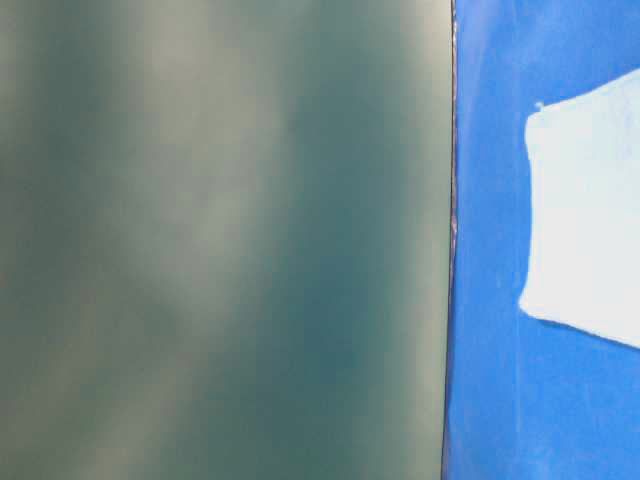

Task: Fold a vertical towel.
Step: 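Move both grippers toward the top corners of the light blue towel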

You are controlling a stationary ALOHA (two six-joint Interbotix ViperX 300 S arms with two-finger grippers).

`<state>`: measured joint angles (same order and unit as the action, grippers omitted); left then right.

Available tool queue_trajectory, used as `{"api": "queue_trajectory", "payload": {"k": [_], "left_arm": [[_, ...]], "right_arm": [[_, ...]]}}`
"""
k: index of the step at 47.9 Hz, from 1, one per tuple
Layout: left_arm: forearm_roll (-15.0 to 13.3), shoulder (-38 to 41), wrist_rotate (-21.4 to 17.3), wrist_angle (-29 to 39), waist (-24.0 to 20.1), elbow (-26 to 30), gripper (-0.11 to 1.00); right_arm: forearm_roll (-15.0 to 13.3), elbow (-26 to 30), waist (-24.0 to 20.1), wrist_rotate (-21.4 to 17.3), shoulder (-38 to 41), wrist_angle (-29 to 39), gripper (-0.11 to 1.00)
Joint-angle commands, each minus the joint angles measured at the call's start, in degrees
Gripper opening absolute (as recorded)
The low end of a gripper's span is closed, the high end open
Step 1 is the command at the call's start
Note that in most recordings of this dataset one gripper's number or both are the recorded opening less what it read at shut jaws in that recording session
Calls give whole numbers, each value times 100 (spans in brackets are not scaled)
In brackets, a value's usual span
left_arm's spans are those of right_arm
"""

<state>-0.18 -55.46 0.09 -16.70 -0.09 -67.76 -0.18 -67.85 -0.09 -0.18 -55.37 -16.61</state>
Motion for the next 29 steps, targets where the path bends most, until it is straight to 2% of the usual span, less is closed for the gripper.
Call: {"api": "queue_trajectory", "payload": {"k": [1,14,29], "left_arm": [[-123,185,62,-70,9,141,0],[-176,1037,158,-554,-53,246,0],[-176,2566,519,-694,-615,686,0]], "right_arm": [[18,167,-9,0,105,-35,0],[88,387,264,-237,747,492,0],[88,642,949,-369,2074,554,0]]}}
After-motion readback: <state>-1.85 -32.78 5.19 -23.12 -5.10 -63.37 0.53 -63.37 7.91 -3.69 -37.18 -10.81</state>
